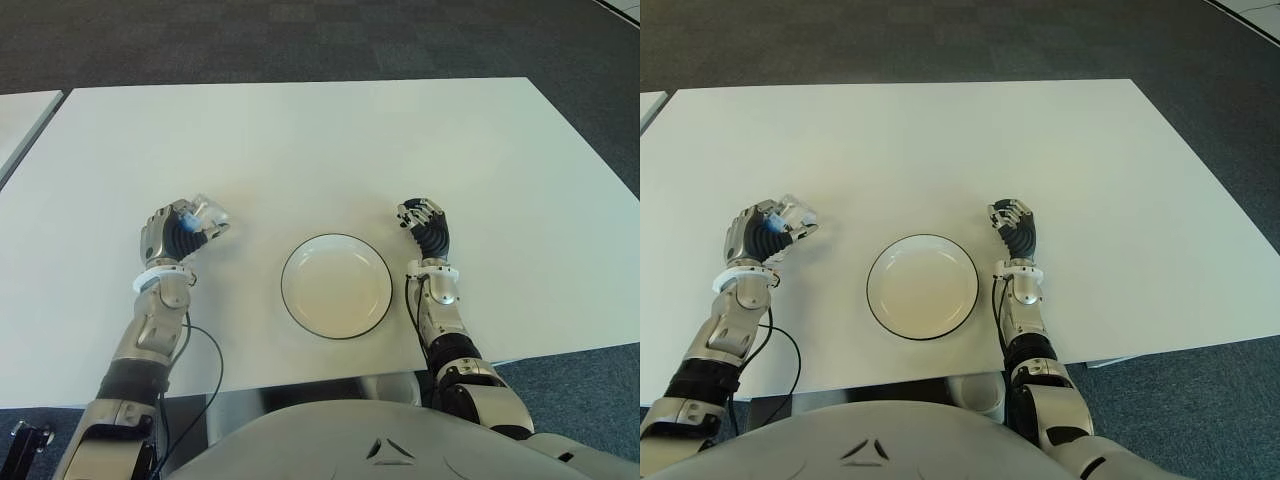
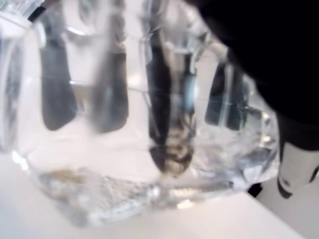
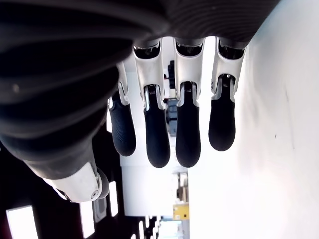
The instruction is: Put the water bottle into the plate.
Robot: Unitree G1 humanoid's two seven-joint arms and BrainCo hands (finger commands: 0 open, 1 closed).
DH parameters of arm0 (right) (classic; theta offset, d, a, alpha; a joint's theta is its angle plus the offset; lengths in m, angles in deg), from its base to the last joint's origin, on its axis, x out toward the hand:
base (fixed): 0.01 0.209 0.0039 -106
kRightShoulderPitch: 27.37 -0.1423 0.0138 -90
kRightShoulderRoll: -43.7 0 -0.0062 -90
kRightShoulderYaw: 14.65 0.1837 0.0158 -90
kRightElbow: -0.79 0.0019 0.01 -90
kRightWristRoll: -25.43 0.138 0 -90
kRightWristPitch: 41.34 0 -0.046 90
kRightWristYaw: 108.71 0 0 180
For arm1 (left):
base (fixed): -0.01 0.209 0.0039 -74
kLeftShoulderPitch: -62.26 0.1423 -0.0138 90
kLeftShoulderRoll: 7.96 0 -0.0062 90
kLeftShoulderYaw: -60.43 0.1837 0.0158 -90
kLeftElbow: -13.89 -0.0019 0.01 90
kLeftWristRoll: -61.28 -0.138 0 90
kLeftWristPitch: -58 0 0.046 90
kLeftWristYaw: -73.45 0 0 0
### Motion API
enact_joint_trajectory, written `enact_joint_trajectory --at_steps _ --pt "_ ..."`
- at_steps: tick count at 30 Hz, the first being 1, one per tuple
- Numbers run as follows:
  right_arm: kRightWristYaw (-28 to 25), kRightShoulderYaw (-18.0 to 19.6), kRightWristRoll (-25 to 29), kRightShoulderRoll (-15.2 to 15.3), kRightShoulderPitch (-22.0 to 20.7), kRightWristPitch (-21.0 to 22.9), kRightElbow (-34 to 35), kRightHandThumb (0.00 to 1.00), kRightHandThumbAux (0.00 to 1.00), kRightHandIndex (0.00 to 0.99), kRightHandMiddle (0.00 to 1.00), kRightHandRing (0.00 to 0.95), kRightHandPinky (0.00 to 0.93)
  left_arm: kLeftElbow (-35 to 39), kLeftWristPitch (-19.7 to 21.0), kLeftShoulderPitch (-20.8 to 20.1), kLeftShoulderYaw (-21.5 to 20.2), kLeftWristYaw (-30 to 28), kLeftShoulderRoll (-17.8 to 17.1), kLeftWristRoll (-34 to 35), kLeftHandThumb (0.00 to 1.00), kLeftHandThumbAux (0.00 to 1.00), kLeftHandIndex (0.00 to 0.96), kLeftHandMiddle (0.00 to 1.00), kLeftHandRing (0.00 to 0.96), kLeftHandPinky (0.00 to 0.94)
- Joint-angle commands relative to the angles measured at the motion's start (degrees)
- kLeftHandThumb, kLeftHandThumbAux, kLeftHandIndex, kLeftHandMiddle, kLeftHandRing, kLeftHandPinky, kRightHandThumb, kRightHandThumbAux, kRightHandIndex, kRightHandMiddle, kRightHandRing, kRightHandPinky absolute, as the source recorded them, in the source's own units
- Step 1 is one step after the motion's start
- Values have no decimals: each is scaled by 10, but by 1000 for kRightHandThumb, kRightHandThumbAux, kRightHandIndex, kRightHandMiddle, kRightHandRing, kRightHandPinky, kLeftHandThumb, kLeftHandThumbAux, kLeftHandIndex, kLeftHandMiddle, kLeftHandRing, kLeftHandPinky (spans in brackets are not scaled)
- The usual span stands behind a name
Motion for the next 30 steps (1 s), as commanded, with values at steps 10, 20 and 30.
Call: enact_joint_trajectory --at_steps 10,20,30 --pt "-8 3 2 6 -3 17 -1 709 728 430 485 500 548 79 -55 -74 19 17 56 -18 747 698 442 885 875 833" --pt "-7 3 0 10 -4 11 -3 709 728 430 483 502 556 145 -77 -69 47 9 68 -52 749 698 442 892 882 832" --pt "-13 2 1 14 -5 18 -2 708 729 429 485 501 550 179 -98 -49 116 32 89 -143 751 696 443 891 885 833"
